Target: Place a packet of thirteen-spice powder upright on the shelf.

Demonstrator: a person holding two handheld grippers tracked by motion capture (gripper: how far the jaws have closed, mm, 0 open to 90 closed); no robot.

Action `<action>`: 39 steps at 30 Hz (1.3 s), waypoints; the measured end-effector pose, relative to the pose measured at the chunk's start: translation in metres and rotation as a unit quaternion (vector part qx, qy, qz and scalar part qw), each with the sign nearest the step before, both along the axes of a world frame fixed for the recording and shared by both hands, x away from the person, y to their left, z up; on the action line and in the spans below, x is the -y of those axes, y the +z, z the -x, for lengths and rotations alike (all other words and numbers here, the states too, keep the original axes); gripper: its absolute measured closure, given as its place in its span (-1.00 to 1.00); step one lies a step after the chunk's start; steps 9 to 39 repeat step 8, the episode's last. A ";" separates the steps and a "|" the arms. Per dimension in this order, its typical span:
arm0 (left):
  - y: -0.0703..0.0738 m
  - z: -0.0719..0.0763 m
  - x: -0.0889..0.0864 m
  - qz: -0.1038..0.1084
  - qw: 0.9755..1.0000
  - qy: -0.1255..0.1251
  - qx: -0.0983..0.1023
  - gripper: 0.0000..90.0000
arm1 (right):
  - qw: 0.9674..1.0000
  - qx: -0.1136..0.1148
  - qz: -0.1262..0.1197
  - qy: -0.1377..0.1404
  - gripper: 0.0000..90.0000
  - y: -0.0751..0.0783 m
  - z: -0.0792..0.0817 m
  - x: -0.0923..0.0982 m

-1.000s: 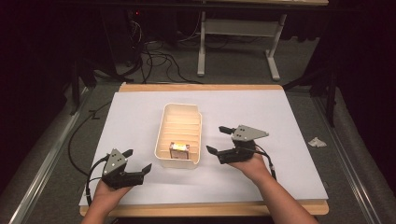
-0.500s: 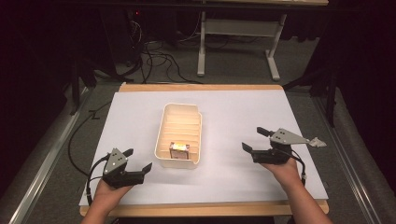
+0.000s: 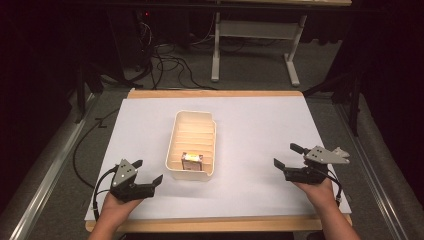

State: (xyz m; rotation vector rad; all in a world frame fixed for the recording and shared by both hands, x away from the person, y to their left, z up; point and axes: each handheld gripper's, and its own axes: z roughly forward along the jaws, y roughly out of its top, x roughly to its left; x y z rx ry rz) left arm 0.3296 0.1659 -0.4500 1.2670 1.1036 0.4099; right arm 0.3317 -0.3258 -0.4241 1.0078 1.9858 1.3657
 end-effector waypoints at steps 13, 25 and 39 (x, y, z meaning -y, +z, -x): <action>0.000 0.002 -0.003 -0.002 1.000 0.003 0.000 -0.73 | 1.000 -0.003 -0.003 0.005 -0.66 -0.001 -0.003 0.000; 0.000 0.002 -0.003 -0.002 1.000 0.003 0.000 -0.73 | 1.000 -0.003 -0.003 0.005 -0.66 -0.001 -0.003 0.000; 0.000 0.002 -0.003 -0.002 1.000 0.003 0.000 -0.73 | 1.000 -0.003 -0.003 0.005 -0.66 -0.001 -0.003 0.000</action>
